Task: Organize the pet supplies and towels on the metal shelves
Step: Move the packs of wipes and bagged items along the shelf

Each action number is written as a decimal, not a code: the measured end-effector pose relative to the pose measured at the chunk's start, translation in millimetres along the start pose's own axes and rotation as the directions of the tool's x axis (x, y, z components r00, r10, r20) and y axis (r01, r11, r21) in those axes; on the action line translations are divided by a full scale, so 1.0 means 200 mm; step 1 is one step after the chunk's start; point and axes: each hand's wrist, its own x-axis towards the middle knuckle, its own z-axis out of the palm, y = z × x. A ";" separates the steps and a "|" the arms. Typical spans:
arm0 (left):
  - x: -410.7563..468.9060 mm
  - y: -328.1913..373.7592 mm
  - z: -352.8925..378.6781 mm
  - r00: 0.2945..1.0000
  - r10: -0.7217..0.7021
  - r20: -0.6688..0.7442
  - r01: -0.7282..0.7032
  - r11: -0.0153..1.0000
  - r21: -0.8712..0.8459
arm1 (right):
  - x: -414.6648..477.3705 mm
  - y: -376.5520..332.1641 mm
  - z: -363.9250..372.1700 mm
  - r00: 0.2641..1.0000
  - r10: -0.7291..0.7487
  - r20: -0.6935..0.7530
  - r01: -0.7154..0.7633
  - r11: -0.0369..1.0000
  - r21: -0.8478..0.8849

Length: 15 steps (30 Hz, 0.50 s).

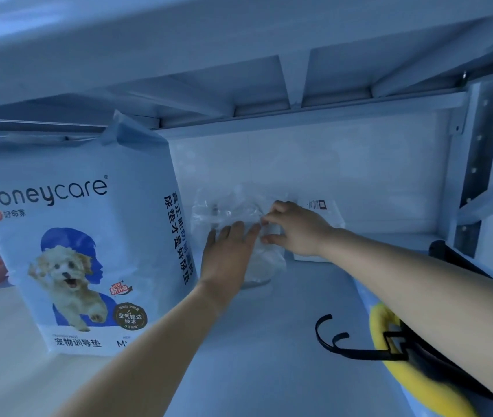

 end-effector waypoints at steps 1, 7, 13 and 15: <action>0.01 0.00 0.01 1.000 0.008 -0.019 -0.008 1.000 -0.006 | -0.01 0.00 0.00 1.000 0.009 -0.005 -0.009 1.000 -0.017; 0.01 -0.07 0.09 0.996 0.016 -0.086 -0.028 0.990 -0.140 | -0.05 -0.03 0.01 0.998 0.054 -0.041 -0.058 0.993 -0.104; 0.00 -0.04 0.08 0.994 0.002 -0.111 -0.030 0.967 -0.253 | -0.06 -0.03 0.00 0.996 0.083 -0.039 -0.087 0.990 -0.111; 0.02 -0.03 0.09 0.993 -0.011 -0.114 -0.020 0.965 -0.261 | -0.06 -0.02 0.00 0.994 0.104 -0.043 -0.108 0.990 -0.095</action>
